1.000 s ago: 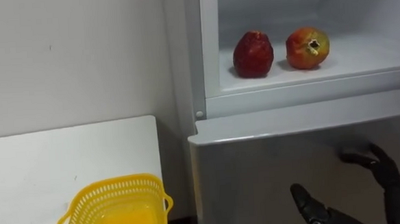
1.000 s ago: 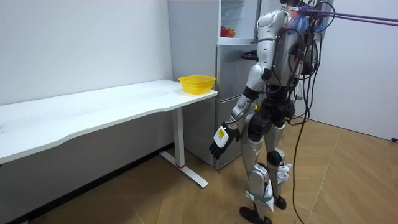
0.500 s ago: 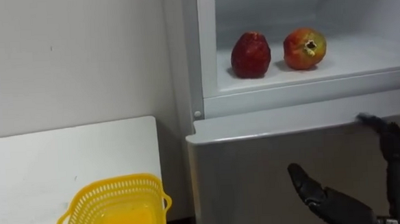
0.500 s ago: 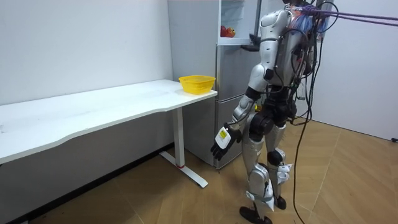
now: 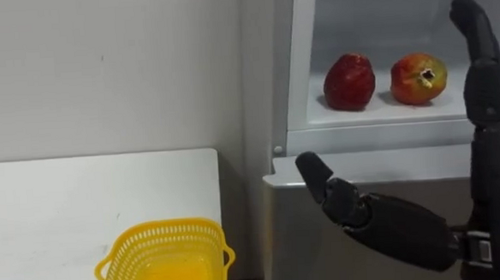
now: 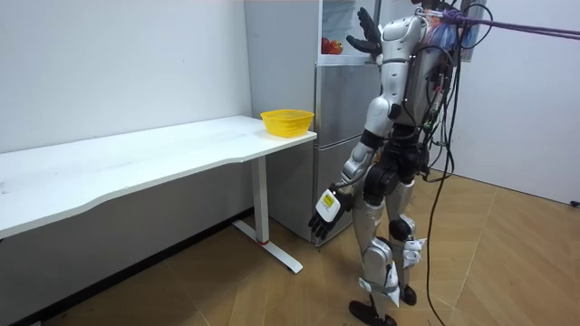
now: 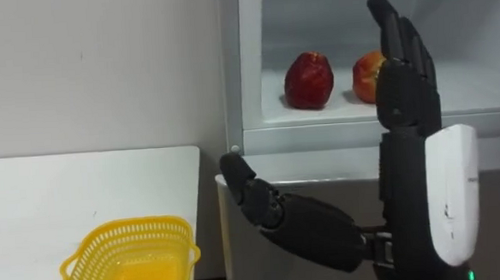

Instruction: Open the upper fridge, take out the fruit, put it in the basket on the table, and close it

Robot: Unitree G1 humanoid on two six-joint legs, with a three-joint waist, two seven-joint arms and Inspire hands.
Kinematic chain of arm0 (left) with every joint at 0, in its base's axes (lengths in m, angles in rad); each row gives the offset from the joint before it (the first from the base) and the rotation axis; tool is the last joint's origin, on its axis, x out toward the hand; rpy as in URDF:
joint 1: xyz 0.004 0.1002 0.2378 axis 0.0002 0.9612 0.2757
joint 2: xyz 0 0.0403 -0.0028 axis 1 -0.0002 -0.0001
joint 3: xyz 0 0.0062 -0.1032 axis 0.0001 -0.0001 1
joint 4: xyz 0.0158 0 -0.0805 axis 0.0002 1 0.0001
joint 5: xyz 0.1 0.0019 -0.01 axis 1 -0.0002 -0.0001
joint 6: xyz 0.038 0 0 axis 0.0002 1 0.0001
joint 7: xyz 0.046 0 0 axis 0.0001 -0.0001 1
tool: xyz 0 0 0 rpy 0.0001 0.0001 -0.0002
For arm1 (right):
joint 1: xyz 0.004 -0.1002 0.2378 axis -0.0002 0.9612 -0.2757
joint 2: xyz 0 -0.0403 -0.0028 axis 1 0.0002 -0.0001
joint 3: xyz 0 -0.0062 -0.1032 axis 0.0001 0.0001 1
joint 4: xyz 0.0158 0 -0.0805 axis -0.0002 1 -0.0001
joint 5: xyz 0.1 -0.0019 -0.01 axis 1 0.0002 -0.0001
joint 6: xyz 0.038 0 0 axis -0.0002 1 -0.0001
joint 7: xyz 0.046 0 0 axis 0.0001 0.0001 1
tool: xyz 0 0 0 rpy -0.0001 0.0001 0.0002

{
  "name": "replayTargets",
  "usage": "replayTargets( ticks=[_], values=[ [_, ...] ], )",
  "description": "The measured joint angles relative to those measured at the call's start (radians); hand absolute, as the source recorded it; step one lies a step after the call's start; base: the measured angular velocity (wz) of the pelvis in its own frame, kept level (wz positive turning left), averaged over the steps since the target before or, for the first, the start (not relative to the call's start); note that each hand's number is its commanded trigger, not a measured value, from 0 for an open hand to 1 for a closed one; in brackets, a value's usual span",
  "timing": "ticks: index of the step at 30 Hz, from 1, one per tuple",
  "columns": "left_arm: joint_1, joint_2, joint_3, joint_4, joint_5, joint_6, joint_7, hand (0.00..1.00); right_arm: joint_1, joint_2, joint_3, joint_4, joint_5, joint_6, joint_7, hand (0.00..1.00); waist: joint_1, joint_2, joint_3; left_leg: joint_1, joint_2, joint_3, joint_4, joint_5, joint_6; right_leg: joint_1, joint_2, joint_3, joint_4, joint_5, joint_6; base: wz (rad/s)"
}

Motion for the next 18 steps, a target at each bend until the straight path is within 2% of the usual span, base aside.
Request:
replayTargets(
  ticks=[6, 11, 17, 18],
  values=[
    [0.004, 0.001, -0.02, -0.003, 0.003, 0.009, 0.0, 0.0, 0.0, -0.017, 0.04, -0.021, -0.004, 0.002, 0.0, 0.0, 0.0, 0.0, -0.0021, -0.001, 0.0, 0.001, 0.003, 0.001, -0.001, -0.001, 0.001, -0.004, -0.001, 0.0, 0.0, 0.0],
    [0.004, 0.002, -0.015, -0.008, 0.021, 0.016, -0.002, 0.0, 0.0, -0.028, 0.037, -0.02, -0.031, 0.005, 0.0, 0.0, -0.001, -0.001, -0.0017, 0.0, -0.001, 0.001, 0.009, 0.001, -0.001, 0.002, -0.002, -0.017, -0.002, 0.0, 0.0, 0.0],
    [0.0, 0.005, -0.014, -0.008, 0.023, 0.016, -0.004, 0.0, -0.003, -0.054, -0.004, 0.008, -0.036, 0.003, 0.001, 0.0, -0.005, -0.005, 0.0078, 0.0, -0.002, 0.001, 0.014, 0.002, -0.001, 0.011, -0.008, -0.044, -0.003, 0.0, 0.0, 0.06],
    [0.0, 0.008, -0.014, -0.009, 0.023, 0.015, -0.004, 0.0, -0.009, -0.063, -0.021, 0.016, -0.027, 0.004, 0.001, 0.0, -0.005, -0.008, 0.0114, 0.0, -0.001, 0.001, 0.014, 0.002, -0.001, 0.013, -0.01, -0.052, -0.003, 0.0, 0.0, 0.06]
  ],
)
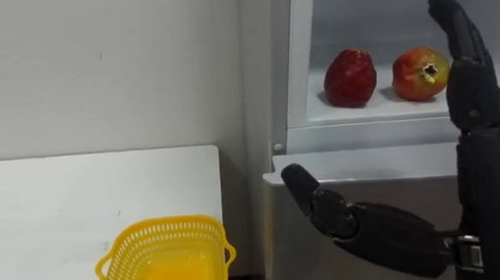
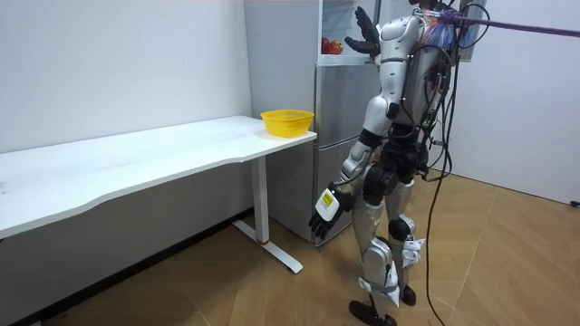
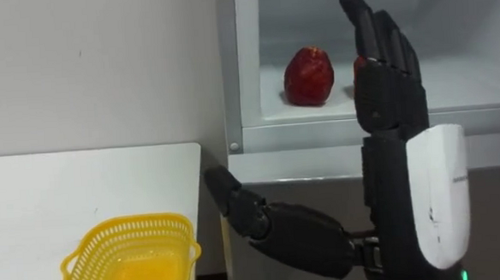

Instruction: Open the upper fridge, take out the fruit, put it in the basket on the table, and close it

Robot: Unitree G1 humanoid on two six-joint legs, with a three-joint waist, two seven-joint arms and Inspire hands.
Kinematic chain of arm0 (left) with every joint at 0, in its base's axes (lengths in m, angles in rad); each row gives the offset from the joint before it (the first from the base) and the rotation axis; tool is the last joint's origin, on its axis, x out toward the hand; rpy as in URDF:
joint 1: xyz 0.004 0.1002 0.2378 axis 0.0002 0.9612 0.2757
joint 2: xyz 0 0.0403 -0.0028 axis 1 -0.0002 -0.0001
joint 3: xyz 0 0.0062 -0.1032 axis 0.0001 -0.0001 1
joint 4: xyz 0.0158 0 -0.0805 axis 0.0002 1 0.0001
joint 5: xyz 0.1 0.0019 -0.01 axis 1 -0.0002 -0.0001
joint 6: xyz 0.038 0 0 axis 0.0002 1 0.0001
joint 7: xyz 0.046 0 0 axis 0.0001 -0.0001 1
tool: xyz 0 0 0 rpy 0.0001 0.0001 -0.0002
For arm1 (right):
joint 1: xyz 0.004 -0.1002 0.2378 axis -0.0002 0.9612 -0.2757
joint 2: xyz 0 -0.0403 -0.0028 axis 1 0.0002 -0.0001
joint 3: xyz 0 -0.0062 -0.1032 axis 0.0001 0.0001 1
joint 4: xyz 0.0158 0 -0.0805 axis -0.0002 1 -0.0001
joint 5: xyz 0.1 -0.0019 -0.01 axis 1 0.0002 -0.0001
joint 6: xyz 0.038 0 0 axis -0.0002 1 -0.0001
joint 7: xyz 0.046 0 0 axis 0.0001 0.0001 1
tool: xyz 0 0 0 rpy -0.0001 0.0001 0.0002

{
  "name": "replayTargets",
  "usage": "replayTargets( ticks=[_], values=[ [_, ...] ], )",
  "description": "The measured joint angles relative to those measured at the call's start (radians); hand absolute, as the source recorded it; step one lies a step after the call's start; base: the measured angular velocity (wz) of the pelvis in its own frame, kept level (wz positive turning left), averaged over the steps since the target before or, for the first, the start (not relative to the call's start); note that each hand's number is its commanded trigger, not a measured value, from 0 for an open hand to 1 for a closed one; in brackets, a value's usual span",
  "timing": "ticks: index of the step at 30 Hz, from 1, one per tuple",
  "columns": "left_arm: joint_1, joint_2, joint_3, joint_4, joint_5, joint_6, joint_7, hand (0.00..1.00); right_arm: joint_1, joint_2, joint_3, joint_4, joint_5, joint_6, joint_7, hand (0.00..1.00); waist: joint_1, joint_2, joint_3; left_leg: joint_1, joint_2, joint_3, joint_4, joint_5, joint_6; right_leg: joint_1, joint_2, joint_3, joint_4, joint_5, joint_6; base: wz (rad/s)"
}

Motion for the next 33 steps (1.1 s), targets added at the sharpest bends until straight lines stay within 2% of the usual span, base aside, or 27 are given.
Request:
replayTargets(
  ticks=[3, 7, 11, 12, 14, 18, 20, 22, 26, 29, 32, 33],
  values=[
    [-0.004, 0.007, 0.008, 0.0, 0.0, 0.0, 0.0, 0.0, -0.014, -0.01, -0.05, 0.015, 0.03, -0.005, 0.001, 0.0, 0.0, -0.011, 0.0048, -0.002, 0.001, -0.001, -0.003, 0.0, 0.0, 0.001, 0.0, -0.004, 0.0, 0.0, 0.0, 0.03],
    [0.005, 0.019, 0.028, -0.002, 0.012, 0.001, -0.009, 0.0, -0.061, -0.051, -0.097, 0.103, 0.144, 0.005, 0.011, 0.0, 0.003, -0.031, 0.0013, -0.004, 0.0, -0.006, 0.001, 0.0, 0.0, 0.003, 0.0, -0.007, -0.001, 0.0, 0.0, 0.02],
    [0.013, 0.02, 0.054, -0.003, 0.035, 0.006, -0.024, 0.0, -0.091, -0.053, -0.117, 0.183, 0.267, 0.01, 0.026, 0.0, 0.002, -0.041, -0.0043, -0.002, -0.001, -0.019, 0.009, 0.0, 0.0, 0.007, -0.001, -0.015, 0.001, 0.0, 0.0, 0.06],
    [0.013, 0.02, 0.055, -0.007, 0.046, 0.014, -0.029, 0.0, -0.103, -0.052, -0.128, 0.206, 0.31, 0.021, 0.036, 0.0, 0.002, -0.043, -0.005, -0.003, -0.002, -0.024, 0.01, 0.0, 0.0, 0.009, -0.002, -0.021, 0.001, 0.0, 0.0, 0.09],
    [0.02, 0.019, 0.057, -0.041, 0.06, 0.024, -0.041, 0.0, -0.129, -0.052, -0.145, 0.23, 0.371, 0.045, 0.059, 0.0, 0.002, -0.04, -0.0028, -0.004, -0.002, -0.029, 0.011, 0.0, 0.001, 0.01, -0.004, -0.03, 0.001, 0.0, 0.0, 0.07],
    [0.018, 0.013, 0.077, -0.044, 0.068, 0.024, -0.056, 0.0, -0.165, -0.053, -0.173, 0.241, 0.446, 0.046, 0.086, 0.0, 0.003, -0.038, 0.0004, -0.002, -0.002, -0.039, 0.014, 0.001, 0.001, 0.012, -0.003, -0.036, 0.0, 0.0, 0.0, 0.05],
    [0.019, 0.014, 0.08, -0.04, 0.068, 0.024, -0.064, 0.0, -0.193, -0.054, -0.179, 0.243, 0.497, 0.046, 0.086, 0.0, 0.006, -0.04, 0.005, 0.001, -0.002, -0.047, 0.016, 0.001, 0.0, 0.023, -0.002, -0.04, -0.001, 0.0, 0.0, 0.08],
    [0.019, 0.013, 0.098, -0.039, 0.088, 0.022, -0.074, 0.0, -0.232, -0.055, -0.18, 0.268, 0.501, 0.043, 0.089, 0.0, 0.01, -0.041, 0.0055, 0.002, -0.002, -0.048, 0.017, 0.001, 0.0, 0.024, -0.002, -0.039, -0.001, 0.0, 0.0, 0.02],
    [0.02, 0.01, 0.12, -0.04, 0.167, 0.022, -0.092, 0.0, -0.292, -0.089, -0.183, 0.312, 0.501, 0.044, 0.118, 0.0, 0.029, -0.042, 0.0055, -0.001, -0.003, -0.048, 0.021, 0.001, 0.0, 0.024, -0.003, -0.04, 0.0, 0.0, 0.0, 0.01],
    [0.035, 0.008, 0.122, -0.04, 0.194, 0.028, -0.099, 0.0, -0.306, -0.092, -0.182, 0.318, 0.502, 0.043, 0.143, 0.0, 0.034, -0.045, 0.0047, -0.002, -0.002, -0.053, 0.023, 0.001, 0.0, 0.026, -0.003, -0.049, 0.0, 0.0, 0.0, 0.07],
    [0.044, 0.009, 0.125, -0.04, 0.228, 0.045, -0.116, 0.0, -0.33, -0.104, -0.182, 0.376, 0.551, 0.044, 0.16, 0.0, 0.039, -0.047, 0.0066, -0.003, -0.002, -0.062, 0.028, 0.001, 0.0, 0.031, -0.006, -0.061, 0.0, 0.0, 0.0, 0.09],
    [0.044, 0.009, 0.125, -0.04, 0.24, 0.047, -0.118, 0.0, -0.336, -0.119, -0.182, 0.401, 0.577, 0.046, 0.166, 0.0, 0.048, -0.05, 0.0084, -0.004, -0.001, -0.062, 0.028, 0.001, 0.0, 0.031, -0.006, -0.061, 0.0, 0.0, 0.0, 0.04]
  ],
)
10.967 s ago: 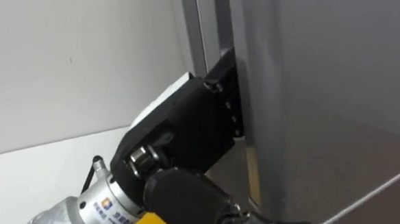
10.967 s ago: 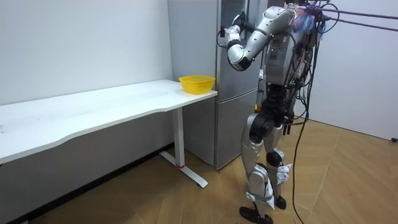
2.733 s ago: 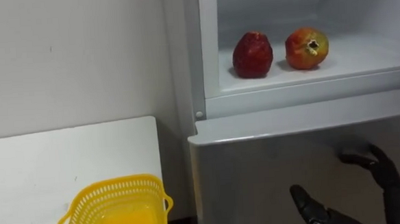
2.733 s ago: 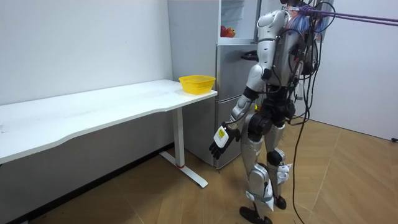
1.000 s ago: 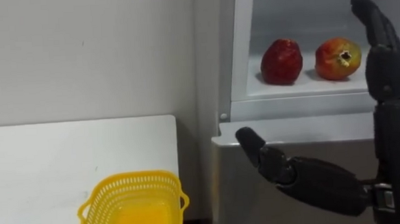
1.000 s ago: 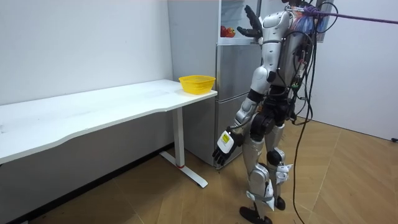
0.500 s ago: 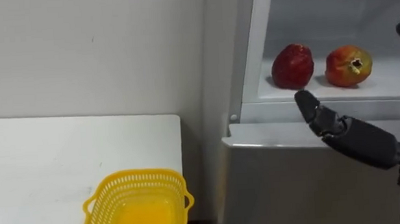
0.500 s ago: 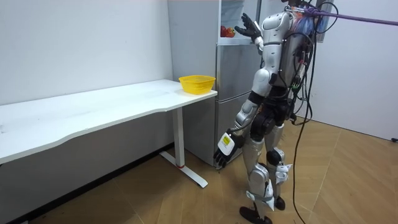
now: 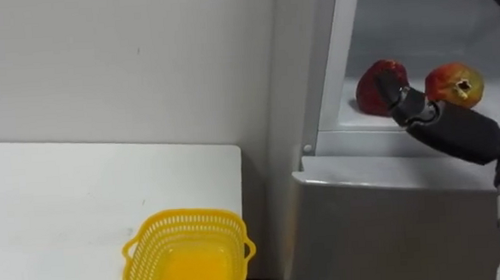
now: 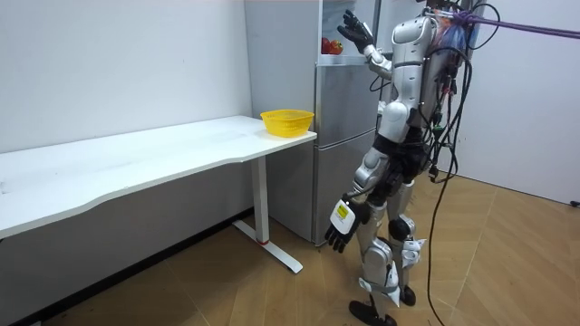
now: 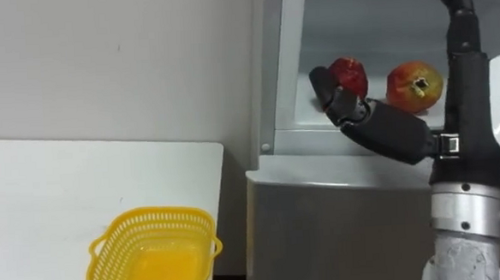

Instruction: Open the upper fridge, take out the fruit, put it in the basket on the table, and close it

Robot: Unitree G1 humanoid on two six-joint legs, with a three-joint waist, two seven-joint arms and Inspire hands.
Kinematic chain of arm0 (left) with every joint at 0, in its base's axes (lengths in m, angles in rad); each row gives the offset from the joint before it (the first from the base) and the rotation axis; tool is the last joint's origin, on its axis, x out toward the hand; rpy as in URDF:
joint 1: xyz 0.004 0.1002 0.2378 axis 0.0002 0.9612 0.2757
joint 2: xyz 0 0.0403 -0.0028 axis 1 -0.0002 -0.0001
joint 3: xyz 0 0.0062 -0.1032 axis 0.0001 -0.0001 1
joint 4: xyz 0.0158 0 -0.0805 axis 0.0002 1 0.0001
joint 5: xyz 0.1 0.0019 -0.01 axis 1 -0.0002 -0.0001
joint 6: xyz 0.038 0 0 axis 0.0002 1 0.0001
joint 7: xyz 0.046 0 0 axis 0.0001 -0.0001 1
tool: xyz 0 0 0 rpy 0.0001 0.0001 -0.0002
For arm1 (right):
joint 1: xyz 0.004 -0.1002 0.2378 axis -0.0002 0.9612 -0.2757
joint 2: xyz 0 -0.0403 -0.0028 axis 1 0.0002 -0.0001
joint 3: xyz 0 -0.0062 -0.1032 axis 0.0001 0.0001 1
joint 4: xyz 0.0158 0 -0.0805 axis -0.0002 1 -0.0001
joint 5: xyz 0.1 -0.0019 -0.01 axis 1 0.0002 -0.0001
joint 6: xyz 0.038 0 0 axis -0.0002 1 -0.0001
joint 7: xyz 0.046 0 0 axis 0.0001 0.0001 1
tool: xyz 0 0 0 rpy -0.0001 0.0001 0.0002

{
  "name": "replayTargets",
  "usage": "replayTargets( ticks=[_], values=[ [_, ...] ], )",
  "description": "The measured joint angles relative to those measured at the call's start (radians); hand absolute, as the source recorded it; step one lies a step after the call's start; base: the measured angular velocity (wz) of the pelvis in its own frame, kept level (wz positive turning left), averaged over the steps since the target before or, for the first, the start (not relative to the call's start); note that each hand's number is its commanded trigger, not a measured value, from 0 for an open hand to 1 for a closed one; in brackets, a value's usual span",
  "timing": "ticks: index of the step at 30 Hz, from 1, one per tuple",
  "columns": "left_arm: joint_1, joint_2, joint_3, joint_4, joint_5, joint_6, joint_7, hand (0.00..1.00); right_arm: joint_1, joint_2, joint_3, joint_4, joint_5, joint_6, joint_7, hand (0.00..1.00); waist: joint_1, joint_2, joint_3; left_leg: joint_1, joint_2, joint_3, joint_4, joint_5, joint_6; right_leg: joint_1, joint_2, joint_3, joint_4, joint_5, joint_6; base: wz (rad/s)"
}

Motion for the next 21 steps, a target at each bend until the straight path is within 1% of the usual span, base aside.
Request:
replayTargets(
  ticks=[1, 2, 4, 6, 8, 10, 11, 16, 18, 21],
  values=[
    [0.001, 0.001, 0.002, 0.0, 0.009, 0.004, 0.0, 0.0, -0.003, -0.007, 0.0, 0.015, 0.007, 0.013, 0.008, 0.0, 0.007, -0.002, 0.0004, -0.005, 0.0, -0.006, 0.001, 0.0, 0.0, 0.0, 0.0, -0.004, 0.0, 0.0, 0.0, 0.08],
    [0.002, 0.001, 0.003, 0.0, 0.016, 0.007, 0.0, 0.0, -0.005, -0.007, 0.0, 0.021, 0.007, 0.02, 0.01, 0.0, 0.006, -0.004, -0.0002, -0.007, 0.0, -0.011, 0.002, 0.0, 0.0, 0.0, -0.001, -0.009, 0.0, 0.0, 0.0, 0.15],
    [0.001, 0.001, 0.005, 0.0, 0.023, 0.022, -0.003, 0.0, -0.017, -0.007, 0.0, 0.039, 0.009, 0.037, 0.019, 0.0, 0.006, -0.01, -0.0031, -0.012, -0.001, -0.016, 0.009, 0.0, 0.0, -0.001, -0.002, -0.014, 0.0, 0.0, 0.0, 0.09],
    [0.004, 0.001, 0.009, 0.0, 0.026, 0.028, -0.005, 0.0, -0.03, -0.007, -0.001, 0.047, 0.01, 0.043, 0.026, 0.0, 0.007, -0.014, -0.0066, -0.019, -0.001, -0.018, 0.012, 0.0, 0.0, -0.007, -0.003, -0.02, 0.001, 0.0, 0.0, 0.04],
    [0.006, 0.001, 0.011, -0.001, 0.065, 0.039, -0.005, 0.0, -0.05, -0.008, -0.001, 0.061, 0.014, 0.044, 0.04, 0.0, 0.009, -0.018, -0.0091, -0.02, -0.001, -0.018, 0.013, 0.0, 0.001, -0.008, -0.002, -0.022, 0.002, 0.0, 0.0, 0.0],
    [0.011, 0.001, 0.012, -0.002, 0.099, 0.042, -0.009, 0.0, -0.079, -0.017, -0.001, 0.077, 0.037, 0.06, 0.053, 0.0, 0.009, -0.022, -0.0122, -0.02, -0.002, -0.018, 0.013, 0.0, 0.001, -0.007, -0.002, -0.023, 0.001, 0.0, 0.0, 0.0],
    [0.011, 0.001, 0.011, -0.002, 0.105, 0.042, -0.013, 0.0, -0.085, -0.02, -0.001, 0.081, 0.04, 0.062, 0.056, 0.0, 0.01, -0.023, -0.0127, -0.02, -0.003, -0.018, 0.013, 0.0, 0.0, -0.007, -0.002, -0.024, 0.001, 0.0, 0.0, 0.0],
    [0.011, 0.0, 0.011, -0.003, 0.129, 0.049, -0.021, 0.0, -0.148, -0.076, 0.0, 0.111, 0.12, 0.072, 0.074, 0.0, 0.018, -0.022, -0.0116, -0.017, -0.002, -0.02, 0.013, 0.001, 0.001, -0.007, -0.003, -0.024, 0.001, 0.0, 0.0, 0.0],
    [0.01, 0.0, 0.011, -0.004, 0.13, 0.055, -0.021, 0.0, -0.152, -0.095, 0.0, 0.112, 0.124, 0.072, 0.074, 0.0, 0.026, -0.022, -0.0117, -0.016, -0.002, -0.02, 0.013, 0.001, 0.001, -0.007, -0.003, -0.024, 0.001, 0.0, 0.0, 0.0],
    [0.007, 0.001, 0.011, -0.005, 0.129, 0.056, -0.02, 0.0, -0.153, -0.109, 0.0, 0.121, 0.138, 0.072, 0.081, 0.0, 0.032, -0.022, -0.0114, -0.016, 0.0, -0.02, 0.013, 0.001, 0.001, -0.007, -0.003, -0.023, 0.001, 0.0, 0.0, 0.0]
  ],
)
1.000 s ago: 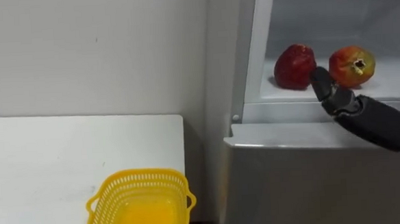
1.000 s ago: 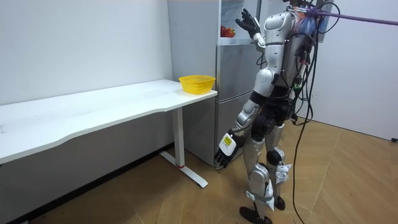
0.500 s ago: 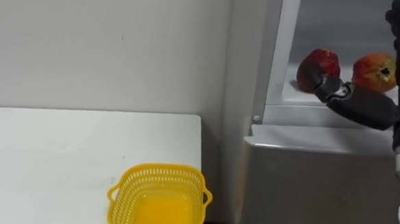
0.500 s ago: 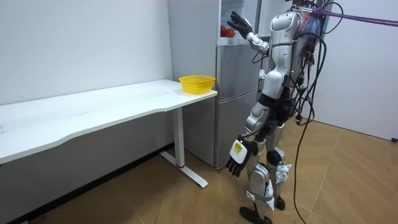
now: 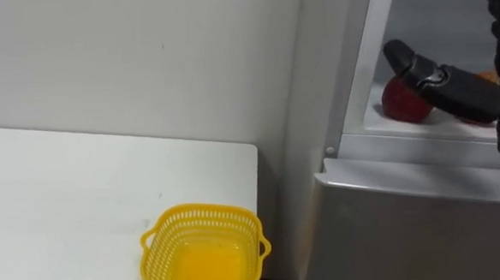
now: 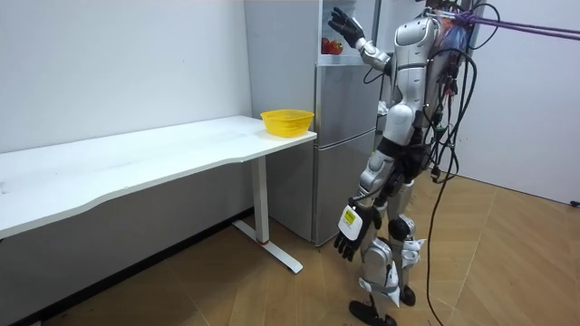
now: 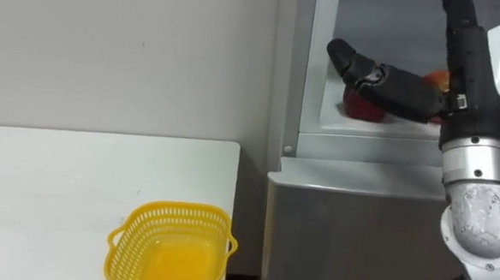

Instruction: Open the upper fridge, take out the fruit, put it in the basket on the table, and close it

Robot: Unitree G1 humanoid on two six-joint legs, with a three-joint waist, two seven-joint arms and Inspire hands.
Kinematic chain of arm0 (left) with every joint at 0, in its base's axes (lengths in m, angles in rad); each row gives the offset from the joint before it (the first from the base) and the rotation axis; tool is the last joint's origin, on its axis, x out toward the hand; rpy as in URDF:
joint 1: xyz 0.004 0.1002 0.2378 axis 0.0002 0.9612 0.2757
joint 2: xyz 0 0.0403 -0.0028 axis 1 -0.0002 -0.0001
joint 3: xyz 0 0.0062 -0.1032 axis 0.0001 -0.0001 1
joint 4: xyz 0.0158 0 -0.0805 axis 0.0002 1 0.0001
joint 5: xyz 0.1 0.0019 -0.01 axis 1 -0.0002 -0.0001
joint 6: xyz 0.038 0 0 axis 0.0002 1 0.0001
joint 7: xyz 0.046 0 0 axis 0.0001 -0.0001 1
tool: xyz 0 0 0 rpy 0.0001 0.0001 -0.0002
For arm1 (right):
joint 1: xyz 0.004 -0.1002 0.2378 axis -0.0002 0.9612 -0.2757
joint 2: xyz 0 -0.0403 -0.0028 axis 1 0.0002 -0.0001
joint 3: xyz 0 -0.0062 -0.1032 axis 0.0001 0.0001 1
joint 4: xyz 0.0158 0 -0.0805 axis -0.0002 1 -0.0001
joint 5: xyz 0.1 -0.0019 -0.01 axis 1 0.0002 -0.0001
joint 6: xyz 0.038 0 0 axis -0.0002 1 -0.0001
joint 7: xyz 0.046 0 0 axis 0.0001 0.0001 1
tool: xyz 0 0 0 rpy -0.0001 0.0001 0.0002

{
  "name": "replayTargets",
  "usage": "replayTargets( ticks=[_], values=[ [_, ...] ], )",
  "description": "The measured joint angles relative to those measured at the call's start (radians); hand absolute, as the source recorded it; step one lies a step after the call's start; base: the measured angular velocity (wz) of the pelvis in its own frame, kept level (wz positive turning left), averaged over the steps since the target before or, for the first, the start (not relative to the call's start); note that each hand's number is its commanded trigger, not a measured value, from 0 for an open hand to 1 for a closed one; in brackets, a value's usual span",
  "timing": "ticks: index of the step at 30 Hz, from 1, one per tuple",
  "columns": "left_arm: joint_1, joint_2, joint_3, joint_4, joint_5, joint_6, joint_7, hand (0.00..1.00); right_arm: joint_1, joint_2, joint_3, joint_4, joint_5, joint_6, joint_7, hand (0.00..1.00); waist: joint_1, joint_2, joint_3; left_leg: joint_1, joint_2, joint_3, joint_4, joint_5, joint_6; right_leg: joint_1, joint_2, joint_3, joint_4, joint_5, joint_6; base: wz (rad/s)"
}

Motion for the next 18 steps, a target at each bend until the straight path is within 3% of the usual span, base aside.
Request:
replayTargets(
  ticks=[9, 18],
  values=[
    [-0.003, 0.002, 0.0, 0.001, 0.0, 0.006, -0.004, 0.0, -0.002, -0.001, 0.002, 0.074, 0.03, 0.016, 0.069, 0.0, 0.0, -0.011, 0.007, -0.005, 0.001, 0.0, -0.002, 0.0, 0.0, -0.001, 0.0, 0.002, 0.0, 0.0, 0.0, 0.0],
    [-0.005, 0.003, 0.0, 0.0, 0.0, 0.017, -0.013, 0.0, -0.045, -0.014, 0.004, 0.141, 0.096, 0.034, 0.146, 0.0, -0.007, -0.018, 0.004, -0.01, 0.0, -0.005, -0.001, 0.0, 0.001, -0.002, -0.002, -0.002, -0.001, 0.0, 0.0, 0.01]
  ],
)
